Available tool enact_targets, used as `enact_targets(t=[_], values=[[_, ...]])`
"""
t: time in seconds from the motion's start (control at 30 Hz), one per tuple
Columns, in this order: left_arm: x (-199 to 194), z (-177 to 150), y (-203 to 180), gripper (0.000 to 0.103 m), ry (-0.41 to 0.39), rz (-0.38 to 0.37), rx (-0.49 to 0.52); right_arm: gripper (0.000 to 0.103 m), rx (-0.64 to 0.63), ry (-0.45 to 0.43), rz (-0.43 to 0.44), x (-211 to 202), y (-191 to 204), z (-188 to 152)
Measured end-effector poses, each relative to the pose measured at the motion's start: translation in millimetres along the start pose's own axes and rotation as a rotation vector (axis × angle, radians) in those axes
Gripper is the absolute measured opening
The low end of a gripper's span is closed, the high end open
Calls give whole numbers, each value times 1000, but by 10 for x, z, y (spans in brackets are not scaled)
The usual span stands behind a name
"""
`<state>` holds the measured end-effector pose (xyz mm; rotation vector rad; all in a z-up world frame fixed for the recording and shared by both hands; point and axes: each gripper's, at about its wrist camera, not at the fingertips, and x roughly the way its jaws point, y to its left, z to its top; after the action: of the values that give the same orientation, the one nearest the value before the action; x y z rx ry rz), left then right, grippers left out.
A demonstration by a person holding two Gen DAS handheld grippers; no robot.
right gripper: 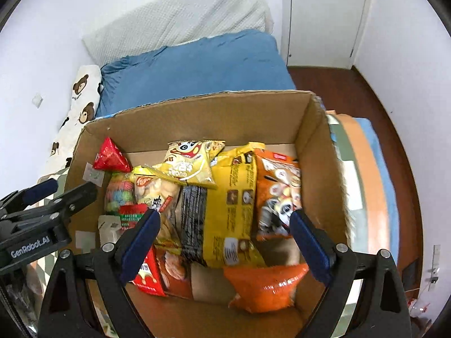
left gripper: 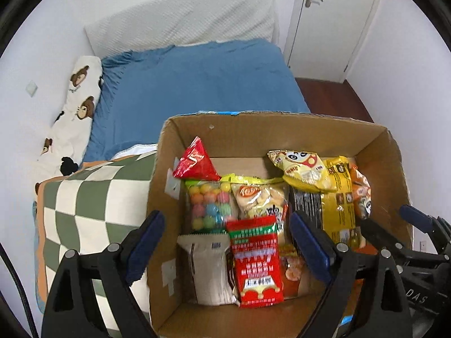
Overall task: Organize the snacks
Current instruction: 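Lift both tools out of the box back over the mat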
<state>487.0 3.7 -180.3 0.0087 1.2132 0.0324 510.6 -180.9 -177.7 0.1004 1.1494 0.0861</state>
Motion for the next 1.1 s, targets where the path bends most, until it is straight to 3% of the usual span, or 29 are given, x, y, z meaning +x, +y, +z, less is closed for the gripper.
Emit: enact_targets(t=[0.3,0.63,1.1], values=[[-586,-401,-14,91,-106,-1,-6,95,-8,-83,7,-596,-61,-362],[-1399,-951,-109,91,-227,-30,1,95,-34,-234,8,-1605,-30,-926],[-2074,-1452,-190,91,-304,-41,7,95,-43,-364,11,-2512,22,-1546]])
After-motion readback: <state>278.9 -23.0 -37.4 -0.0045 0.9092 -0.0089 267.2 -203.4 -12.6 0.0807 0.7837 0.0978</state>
